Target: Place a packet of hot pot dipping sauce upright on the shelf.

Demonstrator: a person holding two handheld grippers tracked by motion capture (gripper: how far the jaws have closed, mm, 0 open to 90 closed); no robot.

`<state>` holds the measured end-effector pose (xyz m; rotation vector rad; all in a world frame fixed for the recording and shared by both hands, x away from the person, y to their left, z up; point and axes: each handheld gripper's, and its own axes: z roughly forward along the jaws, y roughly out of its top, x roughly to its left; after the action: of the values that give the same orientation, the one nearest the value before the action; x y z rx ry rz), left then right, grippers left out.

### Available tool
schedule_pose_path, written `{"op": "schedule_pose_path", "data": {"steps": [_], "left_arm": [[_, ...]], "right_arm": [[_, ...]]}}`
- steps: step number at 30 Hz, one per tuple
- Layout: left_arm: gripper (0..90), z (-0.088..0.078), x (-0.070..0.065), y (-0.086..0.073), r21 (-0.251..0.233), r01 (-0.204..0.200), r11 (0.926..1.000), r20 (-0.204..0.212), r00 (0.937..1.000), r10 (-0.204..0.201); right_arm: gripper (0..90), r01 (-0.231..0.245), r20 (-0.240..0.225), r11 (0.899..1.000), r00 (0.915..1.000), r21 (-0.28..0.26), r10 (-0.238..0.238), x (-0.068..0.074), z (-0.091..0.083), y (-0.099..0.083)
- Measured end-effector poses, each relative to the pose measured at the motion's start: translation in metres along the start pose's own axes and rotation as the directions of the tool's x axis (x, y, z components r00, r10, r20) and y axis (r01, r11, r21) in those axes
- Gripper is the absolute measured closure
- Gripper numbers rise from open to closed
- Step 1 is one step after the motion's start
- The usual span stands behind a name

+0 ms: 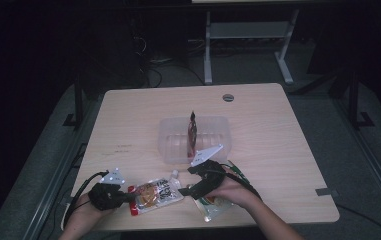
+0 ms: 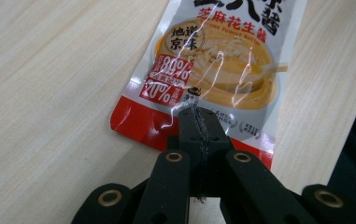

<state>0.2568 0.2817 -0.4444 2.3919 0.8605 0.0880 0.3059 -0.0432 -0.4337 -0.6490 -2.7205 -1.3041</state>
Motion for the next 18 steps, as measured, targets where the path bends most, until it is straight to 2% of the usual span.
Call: {"op": "schedule_pose_path", "data": {"steps": [6, 7, 13, 18], "left_arm": [[89.8, 0.004, 0.003, 0.000, 0.012, 0.011, 0.9999, 0.006, 0.9999, -0.011], [89.8, 0.004, 0.004, 0.000, 0.018, 0.026, 0.9995, 0.011, 0.9996, -0.027], [90.0, 0.005, 0.003, 0.000, 0.018, 0.038, 0.9991, 0.008, 0.9992, -0.038], [90.0, 0.005, 0.004, 0.000, 0.011, 0.051, 0.9986, 0.013, 0.9986, -0.051]], "right_arm": [[16.4, -0.006, -0.011, 0.999, 0.9999, 0.032, 0.006, 0.004, 0.008, -0.001], [16.6, -0.017, -0.010, 0.999, 0.9998, 0.045, 0.017, 0.003, 0.011, -0.002], [18.8, -0.043, -0.013, 0.995, 0.9989, 0.088, 0.044, -0.001, 0.018, -0.004], [22.1, -0.083, -0.041, 0.994, 0.9954, 0.073, 0.087, -0.005, 0.024, -0.002]]}}
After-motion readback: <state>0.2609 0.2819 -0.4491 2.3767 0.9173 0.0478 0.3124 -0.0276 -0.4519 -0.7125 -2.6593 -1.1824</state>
